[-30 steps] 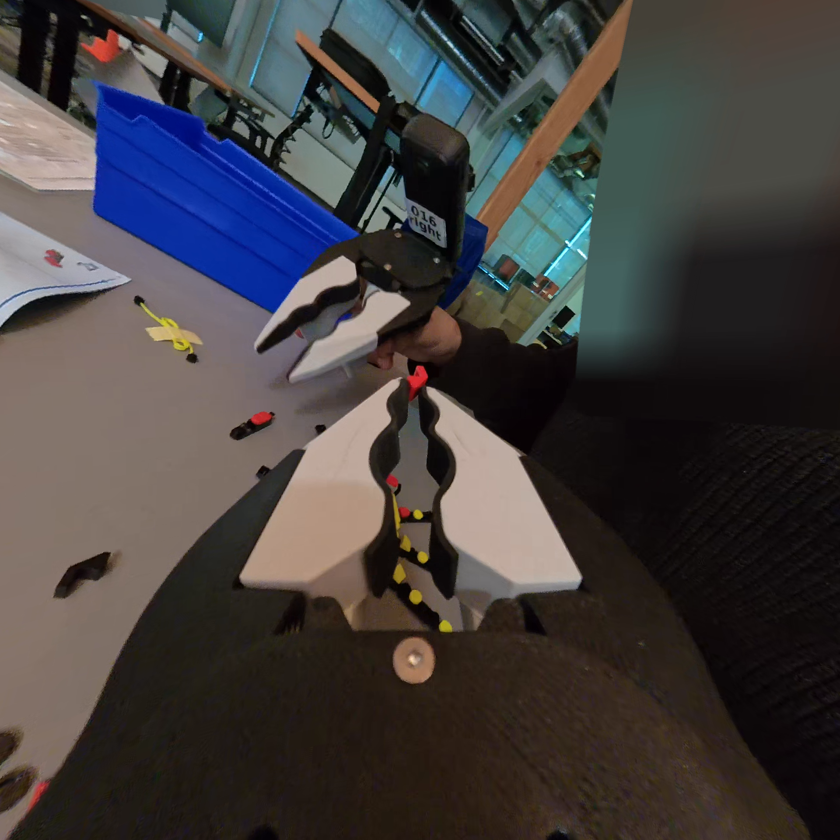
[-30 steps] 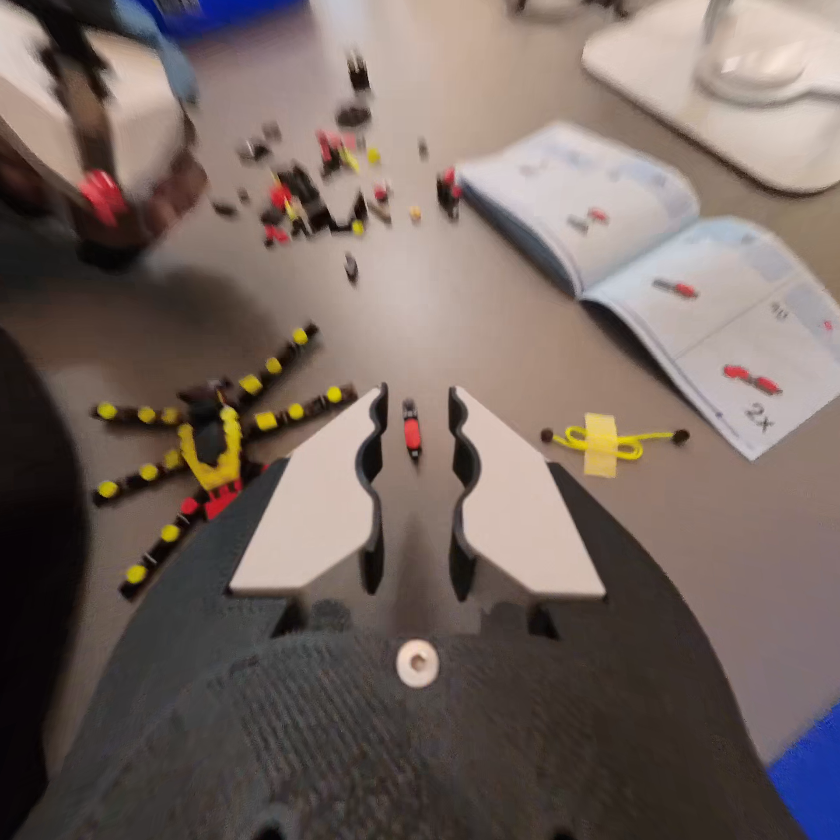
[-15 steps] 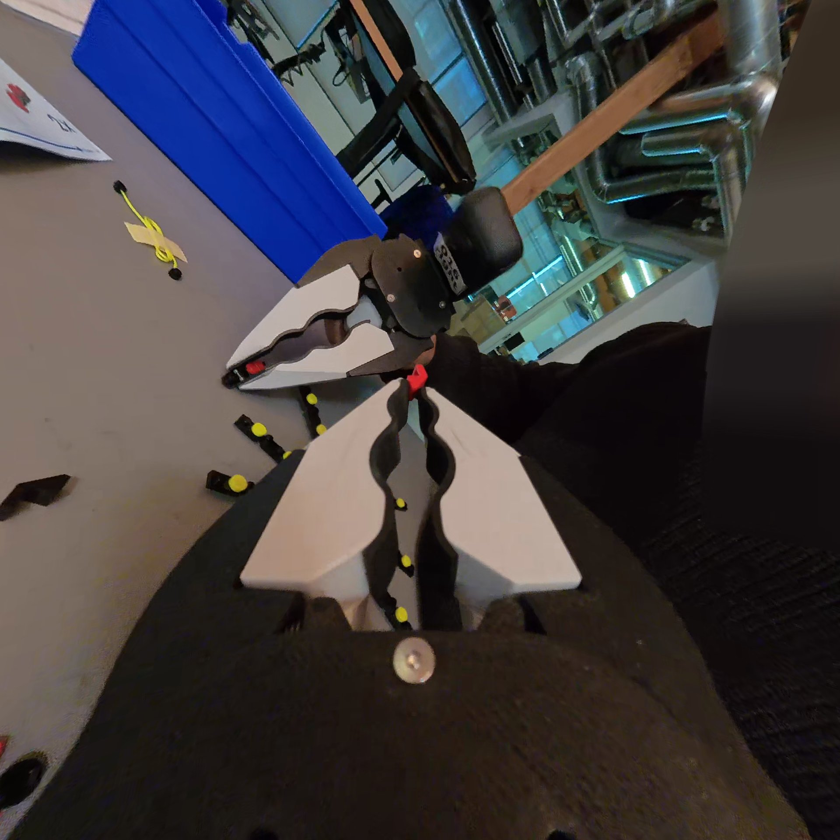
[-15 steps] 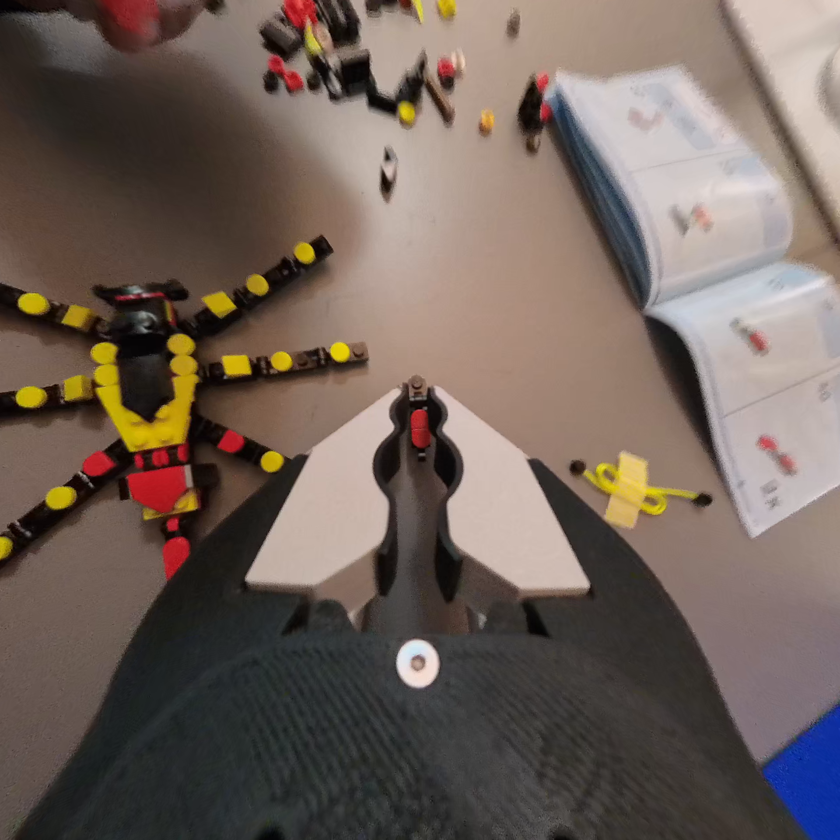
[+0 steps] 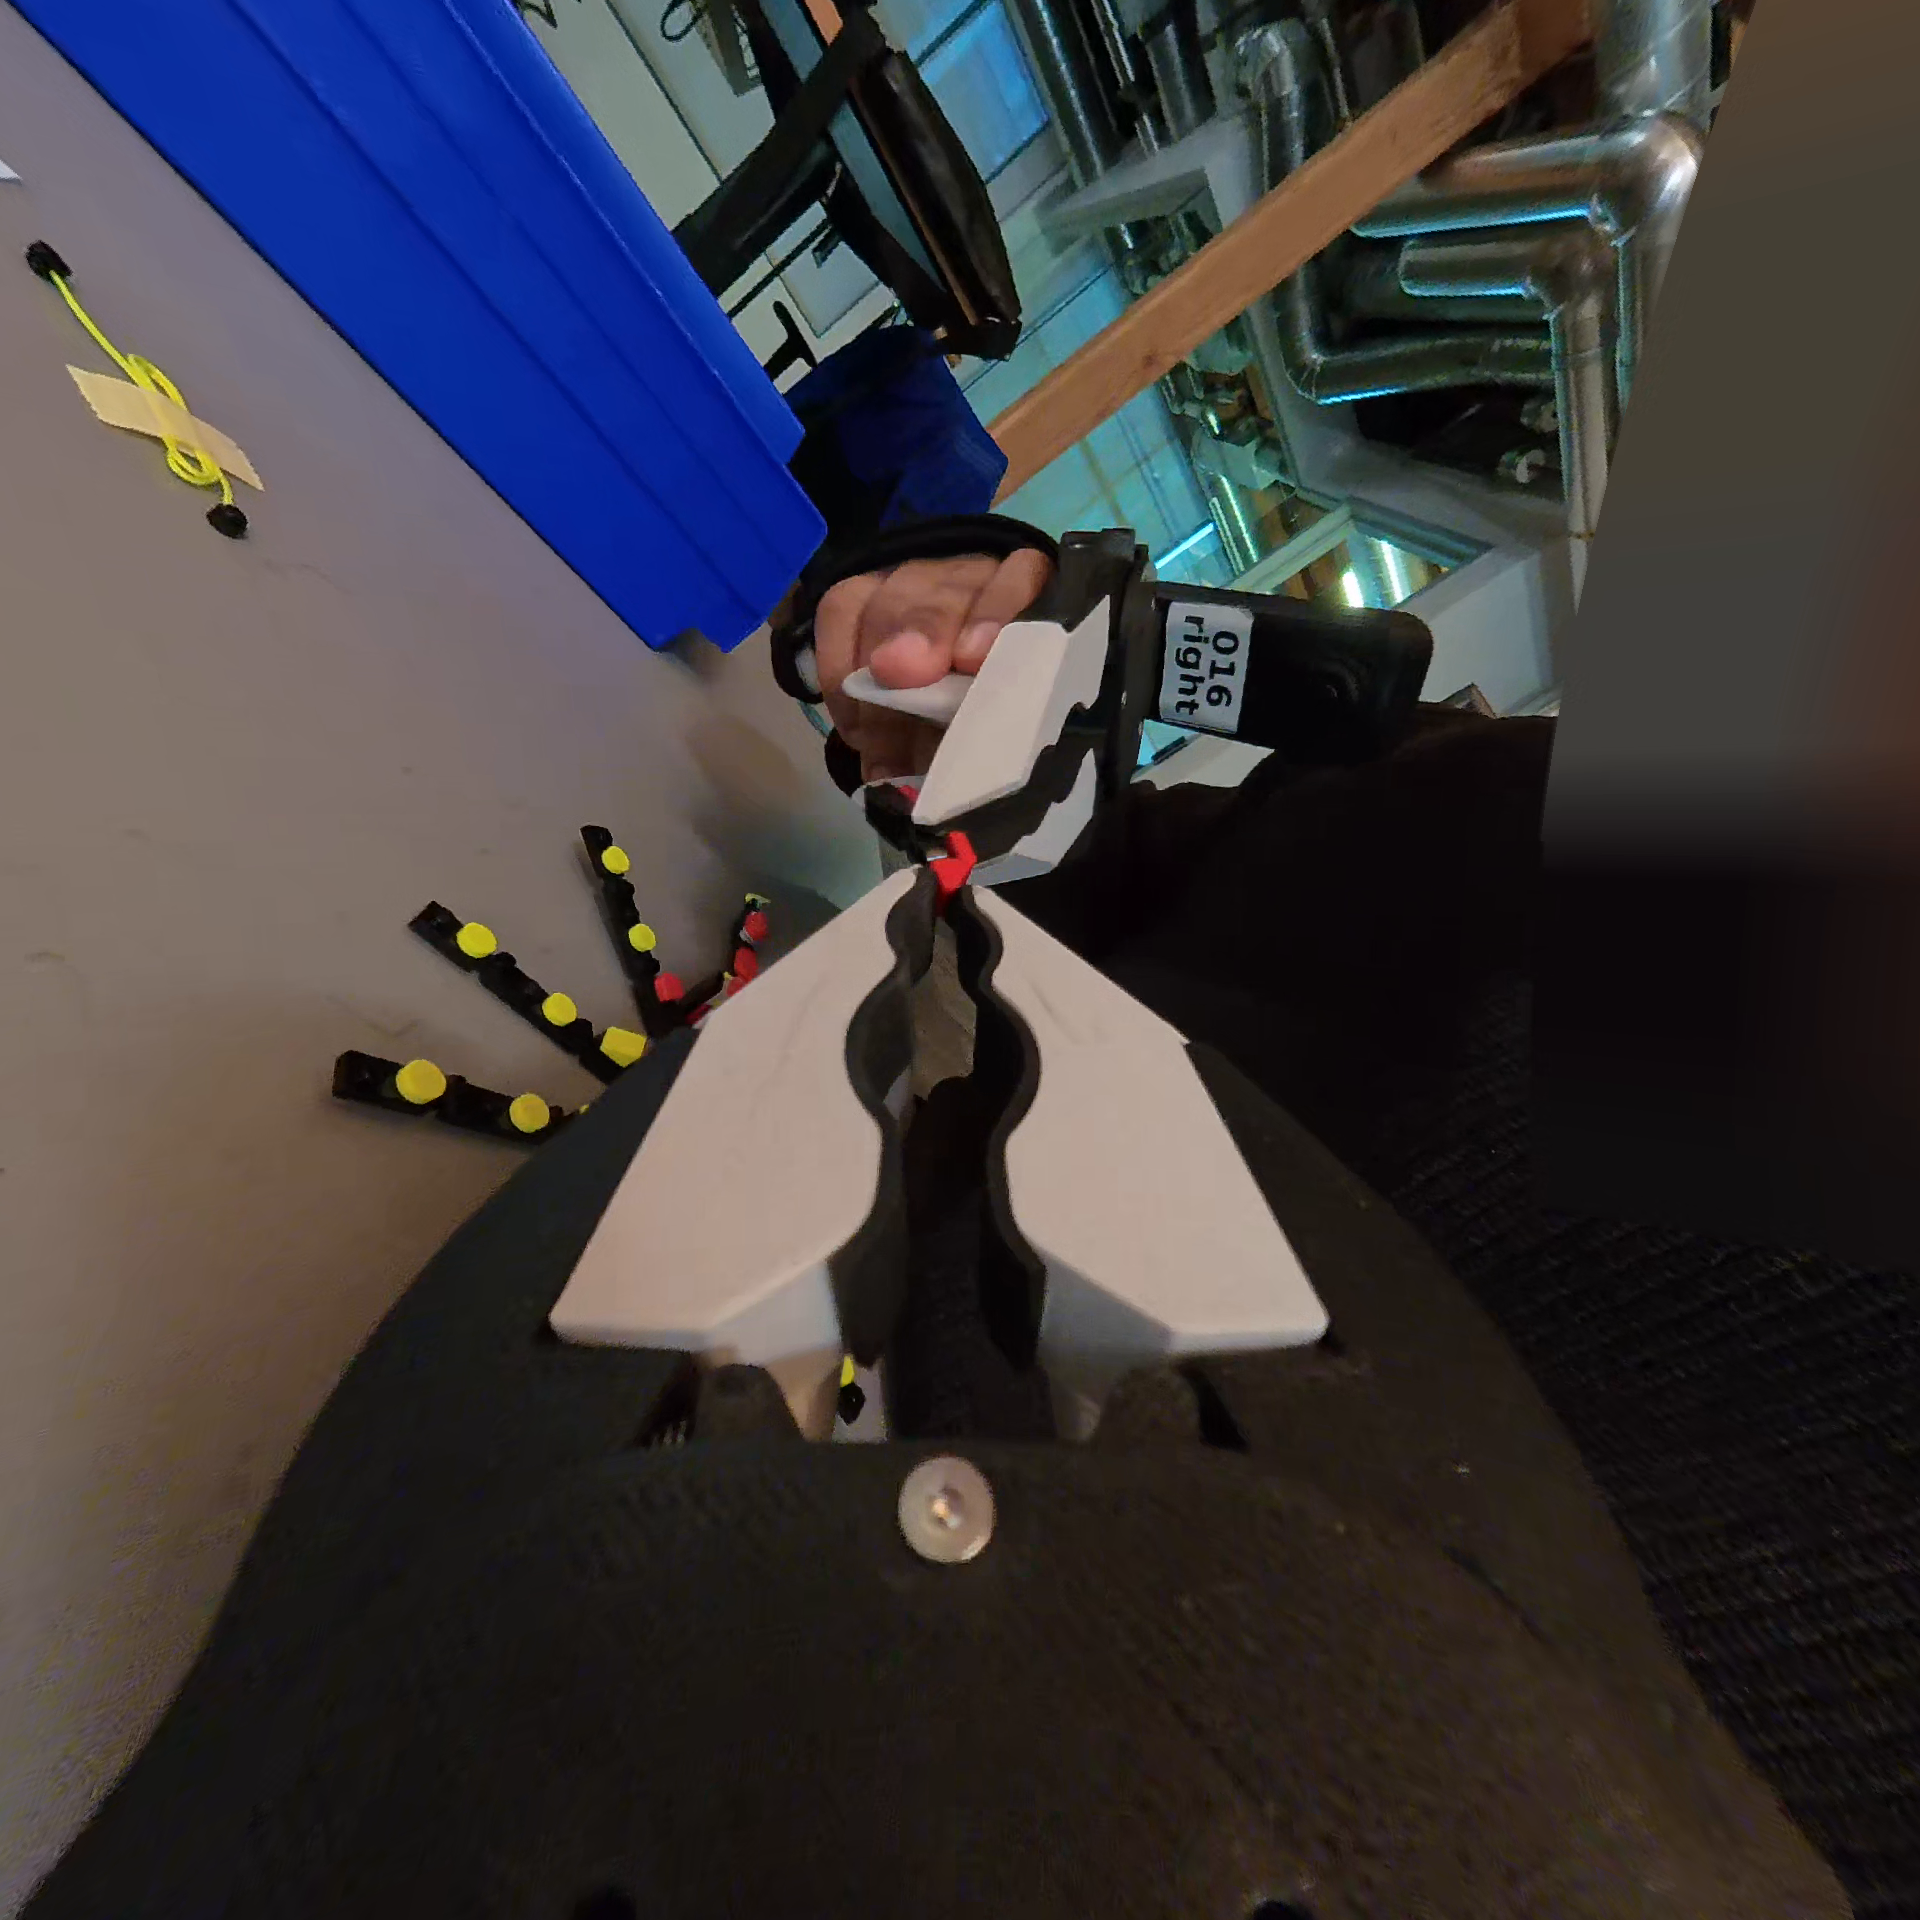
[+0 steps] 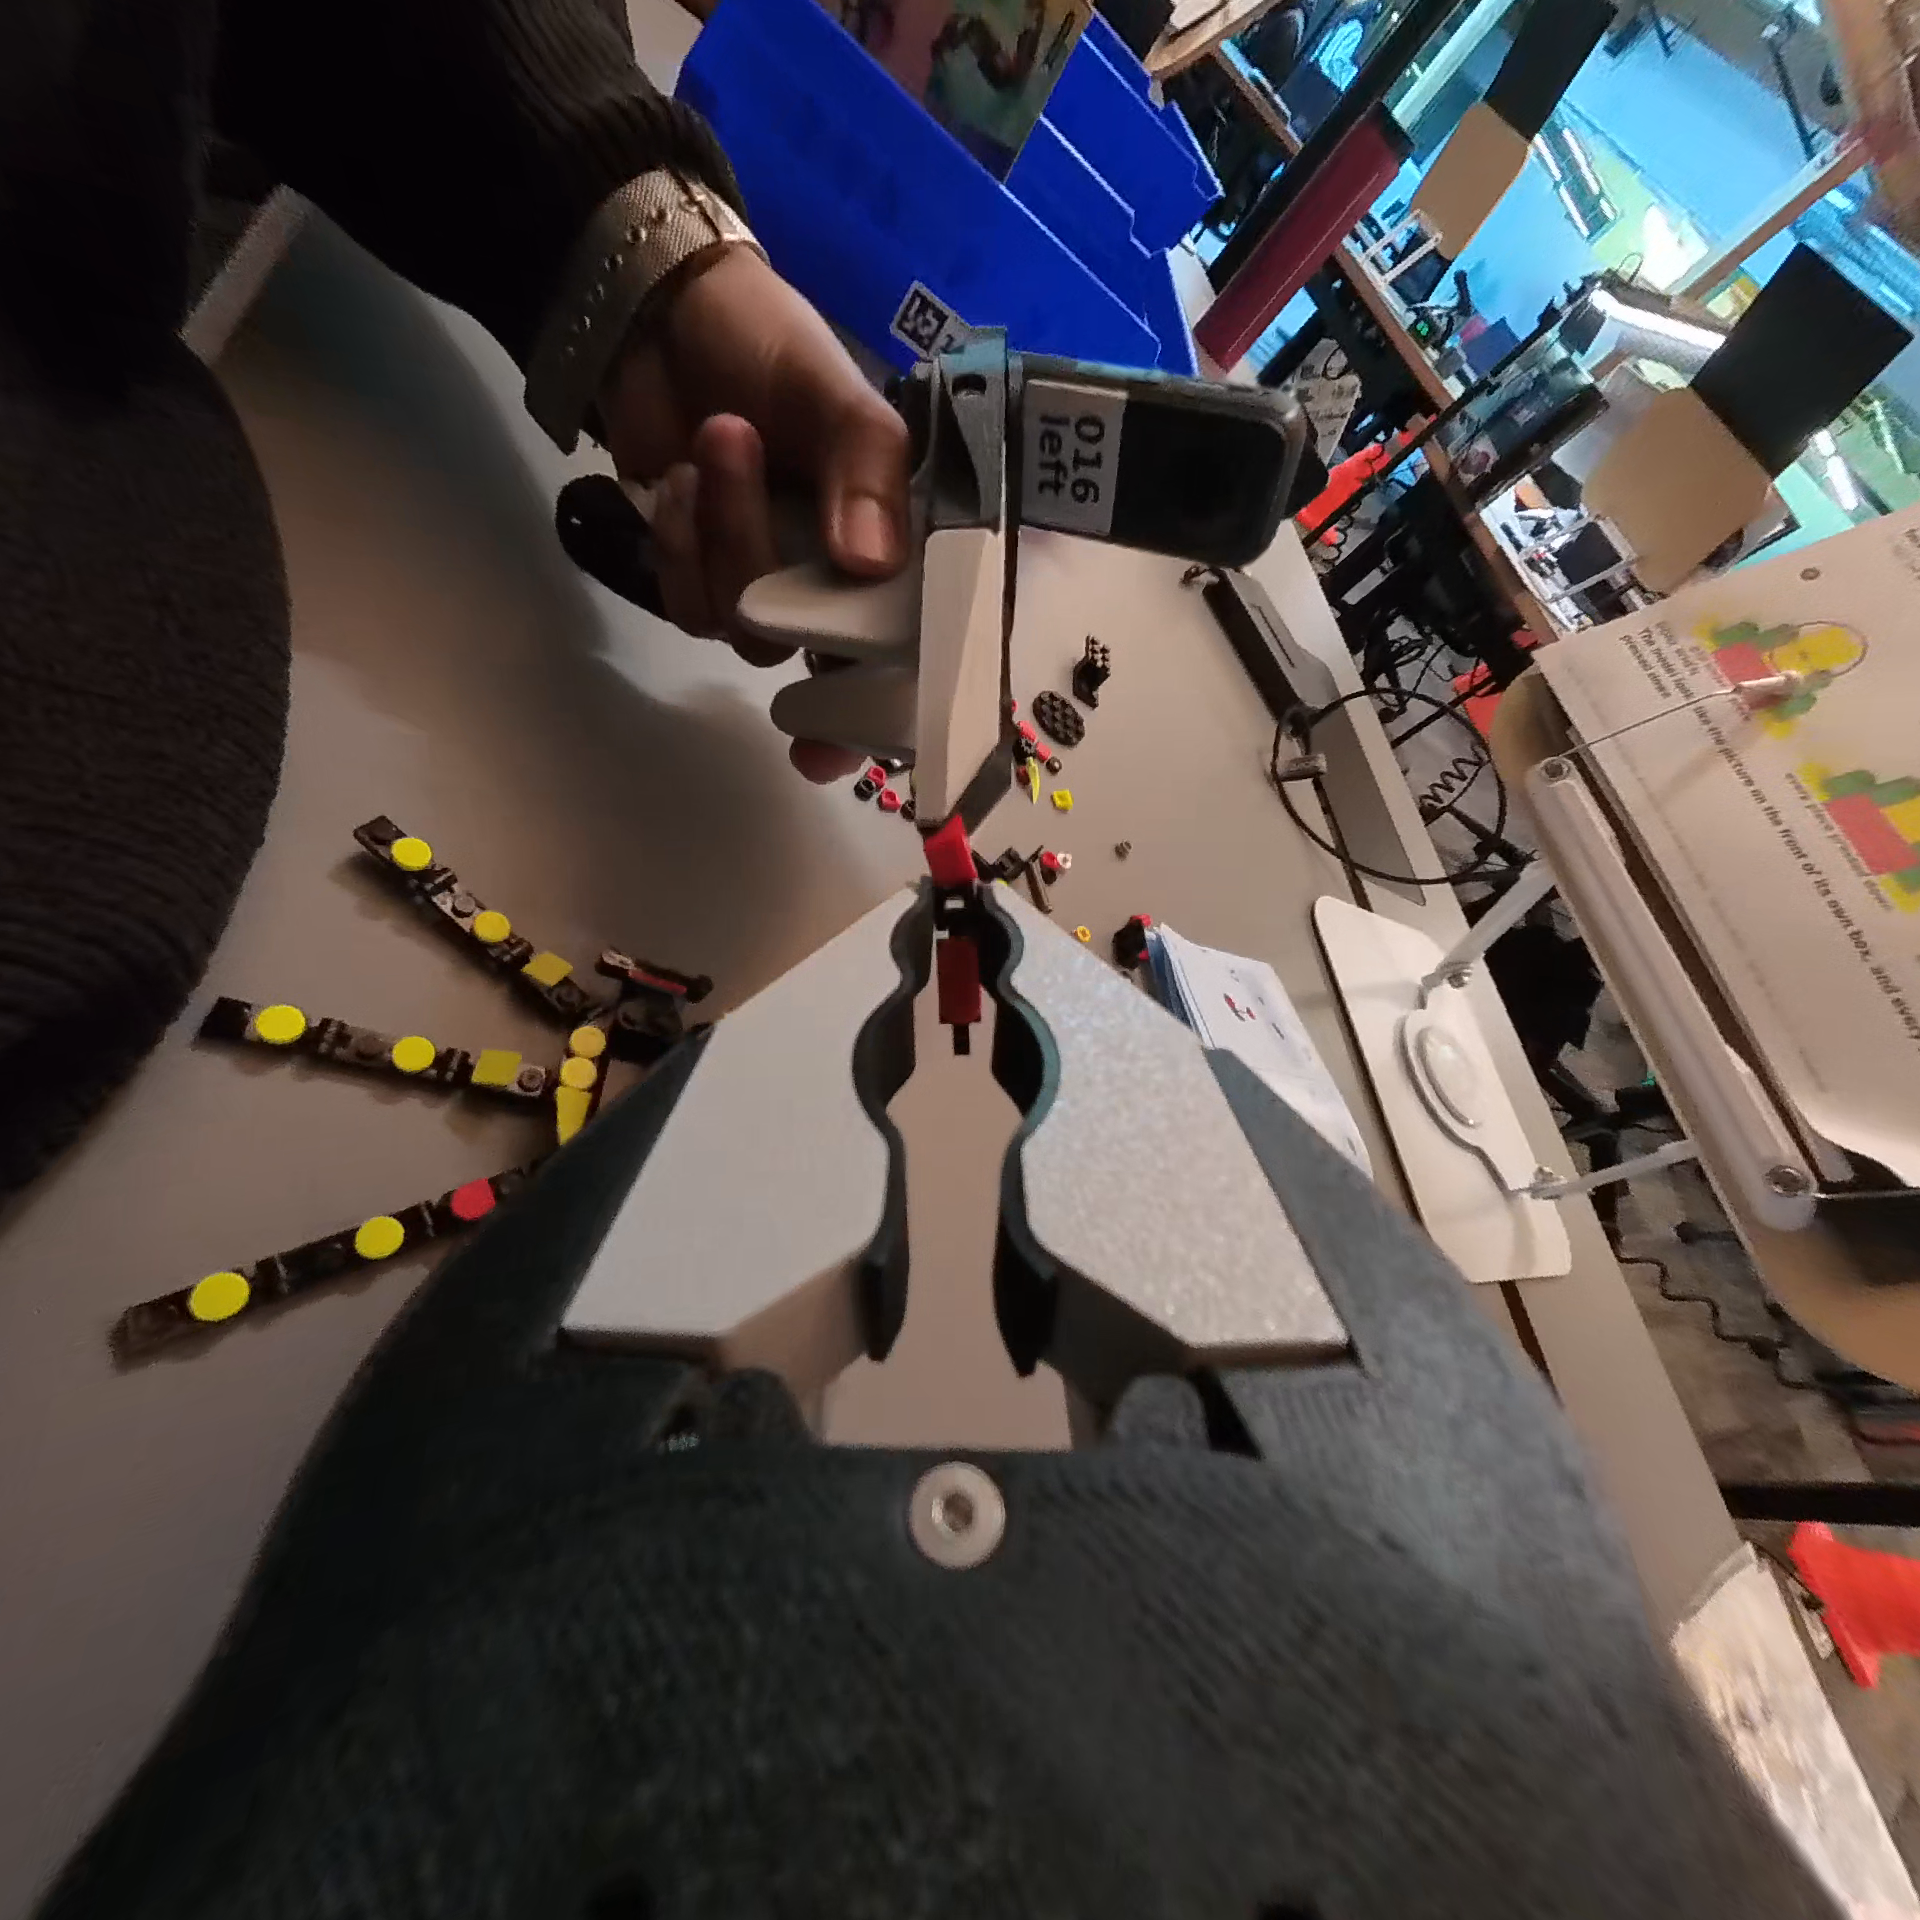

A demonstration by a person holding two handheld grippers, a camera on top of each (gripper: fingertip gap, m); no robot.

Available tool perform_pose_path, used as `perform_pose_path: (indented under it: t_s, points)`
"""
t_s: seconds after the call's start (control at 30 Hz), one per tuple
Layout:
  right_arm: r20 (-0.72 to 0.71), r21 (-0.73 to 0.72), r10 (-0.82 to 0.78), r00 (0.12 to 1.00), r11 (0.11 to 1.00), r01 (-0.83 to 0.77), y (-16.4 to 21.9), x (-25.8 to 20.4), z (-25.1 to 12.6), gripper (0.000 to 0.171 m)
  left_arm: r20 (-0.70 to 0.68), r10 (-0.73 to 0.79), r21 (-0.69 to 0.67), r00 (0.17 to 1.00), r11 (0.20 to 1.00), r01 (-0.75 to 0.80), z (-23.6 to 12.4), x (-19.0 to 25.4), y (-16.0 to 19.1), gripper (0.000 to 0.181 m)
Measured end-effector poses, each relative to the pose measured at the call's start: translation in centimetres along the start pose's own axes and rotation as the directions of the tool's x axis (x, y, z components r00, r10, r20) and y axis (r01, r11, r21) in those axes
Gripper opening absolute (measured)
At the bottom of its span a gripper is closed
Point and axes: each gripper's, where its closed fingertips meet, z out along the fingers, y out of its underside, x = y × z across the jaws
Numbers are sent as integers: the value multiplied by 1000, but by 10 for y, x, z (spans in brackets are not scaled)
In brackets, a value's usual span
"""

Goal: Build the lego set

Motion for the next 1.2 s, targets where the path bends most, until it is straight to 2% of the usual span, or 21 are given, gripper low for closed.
perform_pose_path:
  t_s: [0.47,0.93,1.2]
  points:
    - [42,-75,-57,997,995,60,7,-11,3,5,72,-4,-75,997,997,9,1,-9,10,0]
    - [217,-148,-103,971,980,137,20,-44,6,5,157,-59,-261,986,960,99,2,-22,43,0]
    - [242,-114,-82,967,987,112,17,-50,7,5,136,-107,-284,985,948,142,1,-20,49,0]
